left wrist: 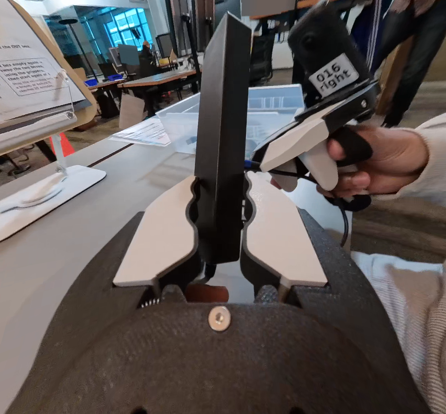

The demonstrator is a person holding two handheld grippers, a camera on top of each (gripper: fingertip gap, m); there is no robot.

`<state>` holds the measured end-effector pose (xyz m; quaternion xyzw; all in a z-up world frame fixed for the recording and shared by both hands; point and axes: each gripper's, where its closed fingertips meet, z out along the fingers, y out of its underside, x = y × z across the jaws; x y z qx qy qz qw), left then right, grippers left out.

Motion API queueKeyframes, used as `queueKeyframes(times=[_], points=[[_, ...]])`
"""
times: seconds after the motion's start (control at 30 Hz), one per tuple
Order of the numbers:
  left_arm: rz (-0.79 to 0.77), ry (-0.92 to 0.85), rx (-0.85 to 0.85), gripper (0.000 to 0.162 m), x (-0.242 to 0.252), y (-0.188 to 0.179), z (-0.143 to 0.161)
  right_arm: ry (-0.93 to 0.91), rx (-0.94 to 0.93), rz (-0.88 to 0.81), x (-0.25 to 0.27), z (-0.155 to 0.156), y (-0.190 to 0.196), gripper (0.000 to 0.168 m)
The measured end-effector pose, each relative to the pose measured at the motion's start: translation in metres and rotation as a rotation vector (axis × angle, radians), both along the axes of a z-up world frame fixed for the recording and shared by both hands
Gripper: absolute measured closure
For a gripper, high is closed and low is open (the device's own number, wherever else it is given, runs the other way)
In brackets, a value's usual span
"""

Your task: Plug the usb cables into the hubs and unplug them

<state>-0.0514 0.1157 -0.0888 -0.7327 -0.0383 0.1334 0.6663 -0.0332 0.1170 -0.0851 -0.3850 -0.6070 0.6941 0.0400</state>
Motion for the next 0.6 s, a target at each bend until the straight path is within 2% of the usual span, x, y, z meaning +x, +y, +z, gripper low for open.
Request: queueKeyframes(times=[0.13, 0.3, 0.43, 0.53, 0.6], points=[[0.025, 0.049, -0.084, 0.125, -0.001, 0.000, -0.006, -0.008, 0.028, -0.010, 0.000, -0.005, 0.000, 0.154], [0.129, 0.151, -0.192, 0.132, -0.005, -0.001, -0.010, -0.030, 0.035, -0.012, -0.004, -0.012, 0.000, 0.153], [0.177, 0.153, -0.255, 0.133, -0.005, -0.005, -0.016, -0.030, 0.016, 0.008, -0.008, -0.012, -0.006, 0.151], [0.225, 0.184, -0.291, 0.134, -0.007, -0.013, -0.023, -0.009, 0.089, 0.016, -0.012, -0.018, -0.015, 0.150], [0.232, 0.147, -0.282, 0.134, -0.010, -0.019, -0.026, 0.004, 0.126, 0.024, -0.015, -0.021, -0.021, 0.150]])
